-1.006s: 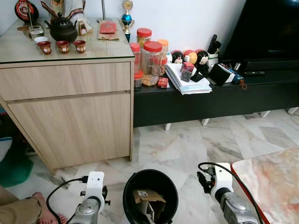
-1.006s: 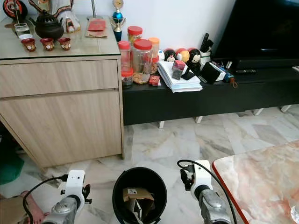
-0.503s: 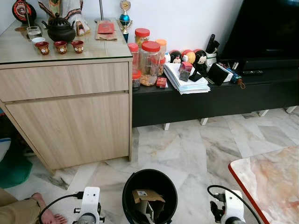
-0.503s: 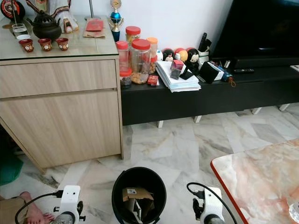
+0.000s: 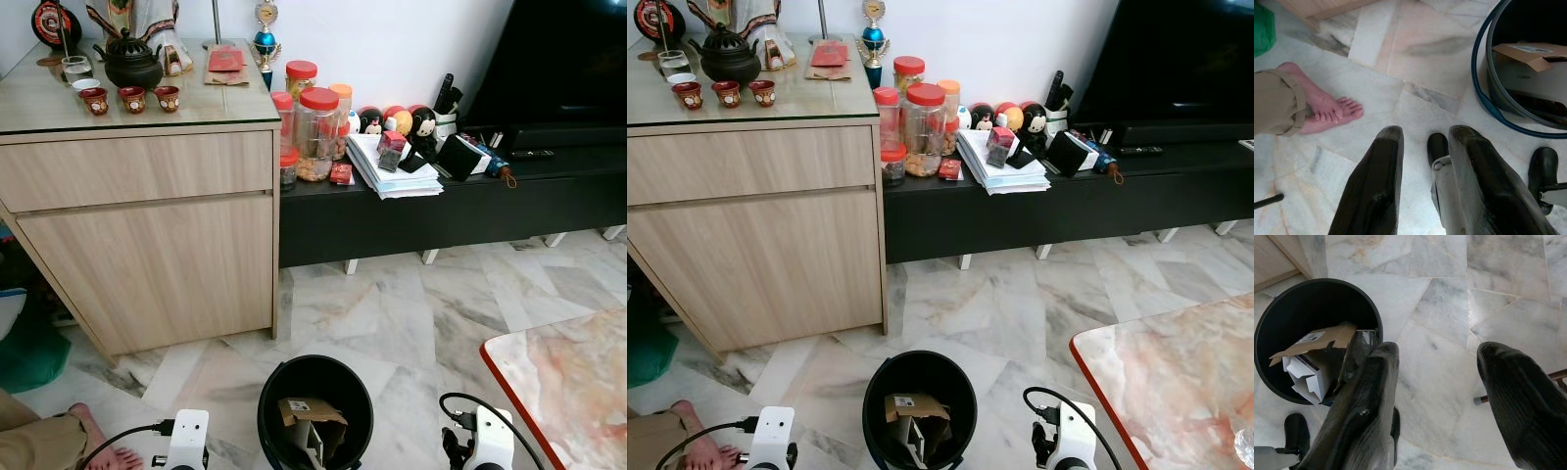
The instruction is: Picking trash to rubbish bin
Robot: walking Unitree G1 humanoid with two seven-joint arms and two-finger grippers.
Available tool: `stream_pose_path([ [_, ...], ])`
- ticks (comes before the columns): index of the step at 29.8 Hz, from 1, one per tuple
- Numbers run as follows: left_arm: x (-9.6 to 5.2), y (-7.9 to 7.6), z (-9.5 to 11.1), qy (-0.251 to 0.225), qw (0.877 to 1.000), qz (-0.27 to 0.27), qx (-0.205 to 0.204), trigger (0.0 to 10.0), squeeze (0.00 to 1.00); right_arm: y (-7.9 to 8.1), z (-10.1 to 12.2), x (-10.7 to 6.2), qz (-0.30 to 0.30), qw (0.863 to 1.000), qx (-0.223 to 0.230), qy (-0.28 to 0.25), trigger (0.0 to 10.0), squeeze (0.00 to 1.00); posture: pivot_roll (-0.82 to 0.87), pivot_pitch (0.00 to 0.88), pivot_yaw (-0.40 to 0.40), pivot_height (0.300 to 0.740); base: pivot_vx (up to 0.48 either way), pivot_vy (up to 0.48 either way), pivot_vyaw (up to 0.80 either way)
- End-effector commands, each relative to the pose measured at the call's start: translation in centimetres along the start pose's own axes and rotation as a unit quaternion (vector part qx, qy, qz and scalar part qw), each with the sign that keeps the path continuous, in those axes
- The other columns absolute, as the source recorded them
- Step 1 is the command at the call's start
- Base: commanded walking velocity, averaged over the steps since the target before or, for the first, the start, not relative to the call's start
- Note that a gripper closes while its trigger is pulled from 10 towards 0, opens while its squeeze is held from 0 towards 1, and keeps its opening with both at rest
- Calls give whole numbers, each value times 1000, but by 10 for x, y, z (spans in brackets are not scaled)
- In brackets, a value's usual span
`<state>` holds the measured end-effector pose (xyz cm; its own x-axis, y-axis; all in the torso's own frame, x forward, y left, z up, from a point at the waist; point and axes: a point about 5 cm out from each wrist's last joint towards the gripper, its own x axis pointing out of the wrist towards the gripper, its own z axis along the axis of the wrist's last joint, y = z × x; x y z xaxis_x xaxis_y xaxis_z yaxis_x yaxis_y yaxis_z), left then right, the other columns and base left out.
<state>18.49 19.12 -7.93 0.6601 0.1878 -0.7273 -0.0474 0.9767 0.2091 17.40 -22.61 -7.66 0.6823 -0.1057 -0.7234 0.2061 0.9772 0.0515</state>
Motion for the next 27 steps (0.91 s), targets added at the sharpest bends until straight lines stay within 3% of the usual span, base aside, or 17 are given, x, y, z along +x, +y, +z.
stream_pose_path([
  [1,-1,-2,-3,5,1000,0,5,10000,0,-3,1,0,-7,1000,9,-5,10000,0,105,0,-117,740,0,0,0],
  [20,0,-5,0,1,1000,-8,9,10000,0,-2,-2,-1,-3,1000,7,0,10000,0,100,0,-118,740,0,0,0],
  [27,-1,-6,0,1,1000,-10,6,10000,0,-1,-2,-1,3,1000,10,0,10000,0,100,0,-118,740,-251,0,0],
])
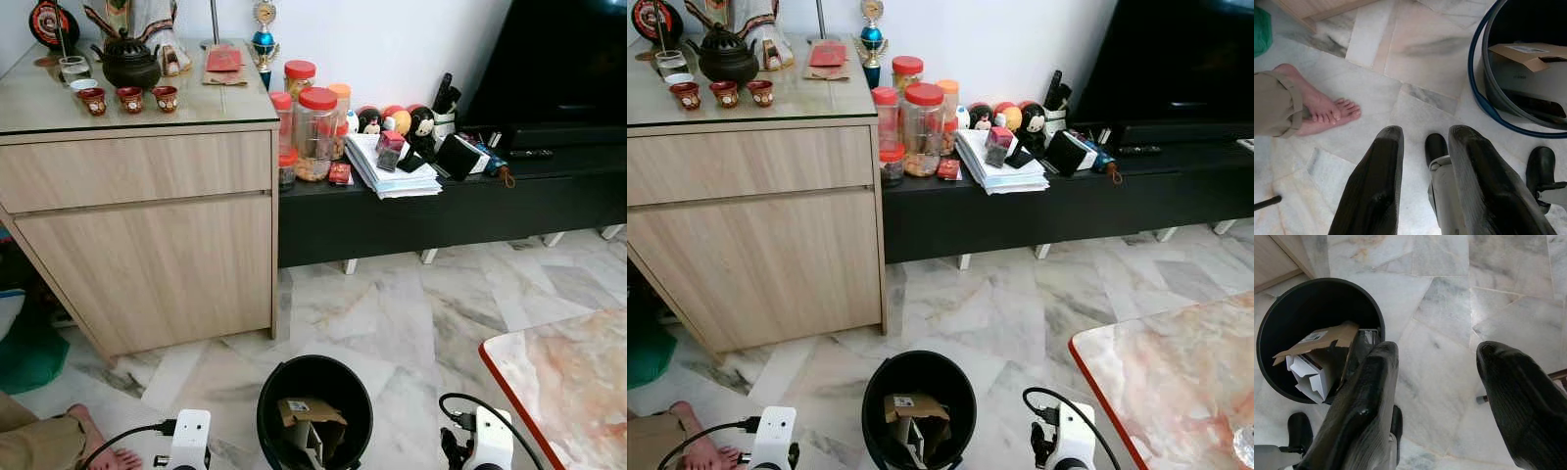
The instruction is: Picking trash to rubbish bin
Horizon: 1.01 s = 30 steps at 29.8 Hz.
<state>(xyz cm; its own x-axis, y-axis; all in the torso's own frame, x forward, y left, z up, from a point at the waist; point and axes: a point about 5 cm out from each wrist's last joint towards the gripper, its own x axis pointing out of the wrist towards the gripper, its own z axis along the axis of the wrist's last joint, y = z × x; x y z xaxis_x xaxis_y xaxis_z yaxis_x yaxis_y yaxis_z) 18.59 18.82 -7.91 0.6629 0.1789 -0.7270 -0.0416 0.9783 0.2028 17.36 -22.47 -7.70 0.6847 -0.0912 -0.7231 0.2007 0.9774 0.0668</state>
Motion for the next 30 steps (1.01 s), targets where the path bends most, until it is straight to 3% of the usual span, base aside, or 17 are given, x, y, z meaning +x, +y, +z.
stream_pose_path([
  [1,-1,-3,-1,2,1000,-6,5,10000,0,-2,-1,-1,-5,1000,7,-1,10000,0,100,0,-118,740,-259,0,0],
  [30,0,-7,4,-8,1000,-11,0,10000,0,-1,10,2,0,1000,6,-22,10000,0,97,0,-122,740,-298,0,0],
])
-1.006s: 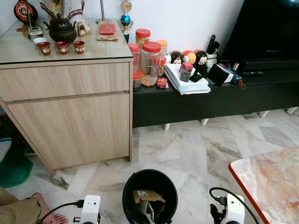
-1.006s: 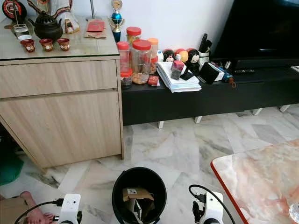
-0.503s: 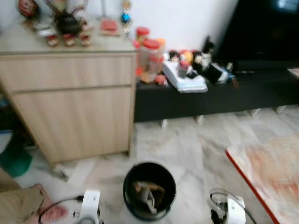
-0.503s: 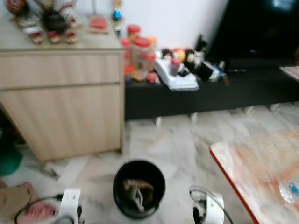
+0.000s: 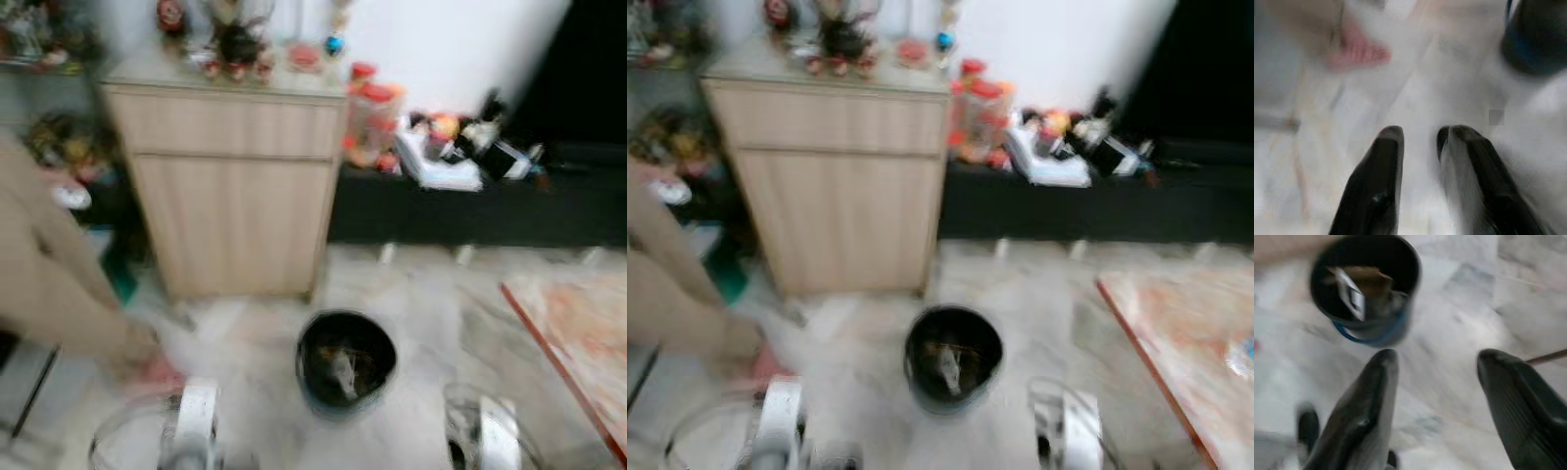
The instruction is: Picking trash to rubbish bin
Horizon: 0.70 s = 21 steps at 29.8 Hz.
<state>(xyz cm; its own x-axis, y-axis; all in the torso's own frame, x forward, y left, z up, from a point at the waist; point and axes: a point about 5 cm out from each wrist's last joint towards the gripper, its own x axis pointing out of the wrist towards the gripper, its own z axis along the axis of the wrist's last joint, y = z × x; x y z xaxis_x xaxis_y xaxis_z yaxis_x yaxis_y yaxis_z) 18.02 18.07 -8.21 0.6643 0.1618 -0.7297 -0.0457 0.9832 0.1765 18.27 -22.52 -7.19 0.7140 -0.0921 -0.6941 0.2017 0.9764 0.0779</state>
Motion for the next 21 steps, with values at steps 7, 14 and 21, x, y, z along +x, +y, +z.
stream_pose_path([
  [7,5,3,19,-30,999,12,17,10000,0,-5,12,2,-3,1000,3,-25,10000,0,97,0,-127,740,-161,0,0],
  [14,8,9,59,-131,990,40,34,10000,0,-7,62,8,9,992,-7,-128,10000,0,96,0,-128,740,0,0,0],
  [21,6,16,108,-239,968,78,23,10000,0,16,116,11,64,971,-27,-228,10000,0,93,0,-129,740,0,0,0],
])
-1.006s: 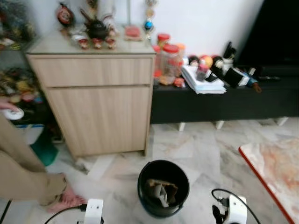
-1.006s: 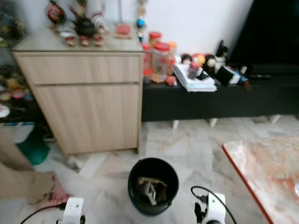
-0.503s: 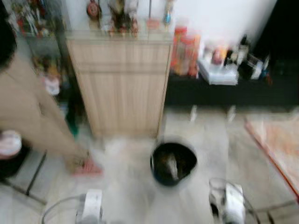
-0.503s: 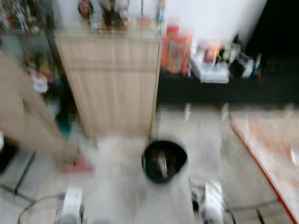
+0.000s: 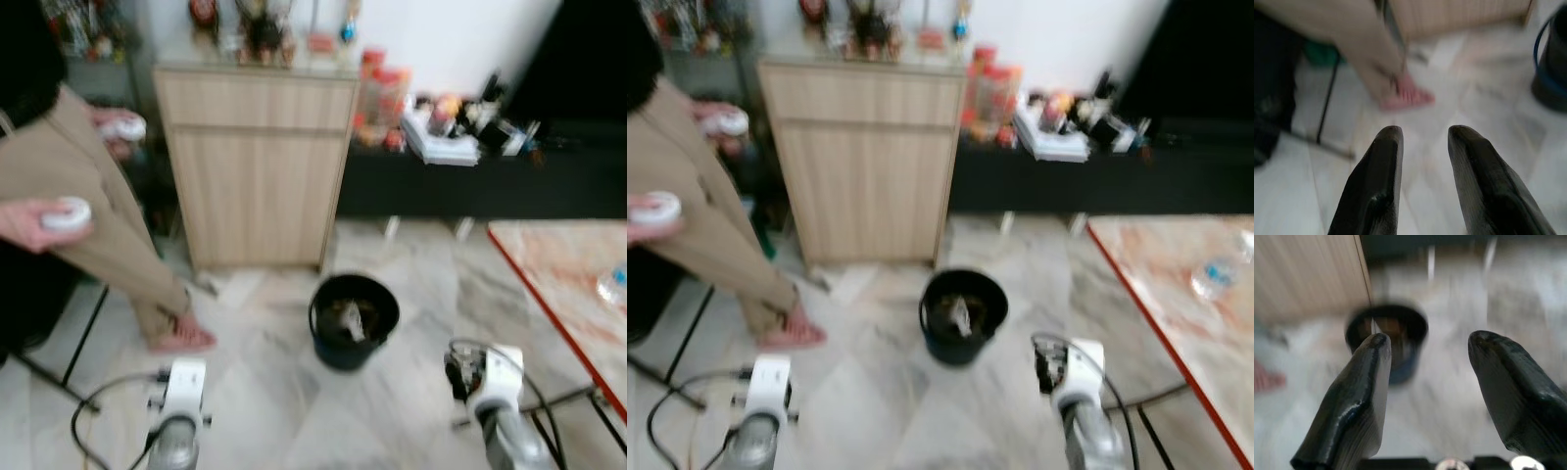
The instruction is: Picking trash to rubbish bin
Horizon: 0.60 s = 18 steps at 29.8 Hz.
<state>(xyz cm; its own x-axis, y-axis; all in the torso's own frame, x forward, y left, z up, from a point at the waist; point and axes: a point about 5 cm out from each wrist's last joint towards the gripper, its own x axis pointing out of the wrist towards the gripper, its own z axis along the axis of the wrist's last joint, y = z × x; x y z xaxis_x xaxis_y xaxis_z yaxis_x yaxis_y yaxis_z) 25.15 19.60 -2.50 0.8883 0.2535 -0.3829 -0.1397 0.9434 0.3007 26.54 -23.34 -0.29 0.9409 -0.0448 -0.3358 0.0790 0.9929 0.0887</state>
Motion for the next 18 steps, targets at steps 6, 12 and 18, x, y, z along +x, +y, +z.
stream_pose_path([
  [6,10,-5,58,-144,989,21,-3,10000,0,29,47,18,65,992,16,-106,10000,0,93,0,-125,740,0,0,0],
  [12,9,-9,93,-228,973,29,-7,10000,0,57,88,25,103,976,22,-192,10000,0,99,0,-123,740,0,0,0],
  [18,9,-9,120,-273,961,42,-22,10000,0,73,109,23,123,964,30,-233,10000,0,102,0,-125,740,0,0,0],
])
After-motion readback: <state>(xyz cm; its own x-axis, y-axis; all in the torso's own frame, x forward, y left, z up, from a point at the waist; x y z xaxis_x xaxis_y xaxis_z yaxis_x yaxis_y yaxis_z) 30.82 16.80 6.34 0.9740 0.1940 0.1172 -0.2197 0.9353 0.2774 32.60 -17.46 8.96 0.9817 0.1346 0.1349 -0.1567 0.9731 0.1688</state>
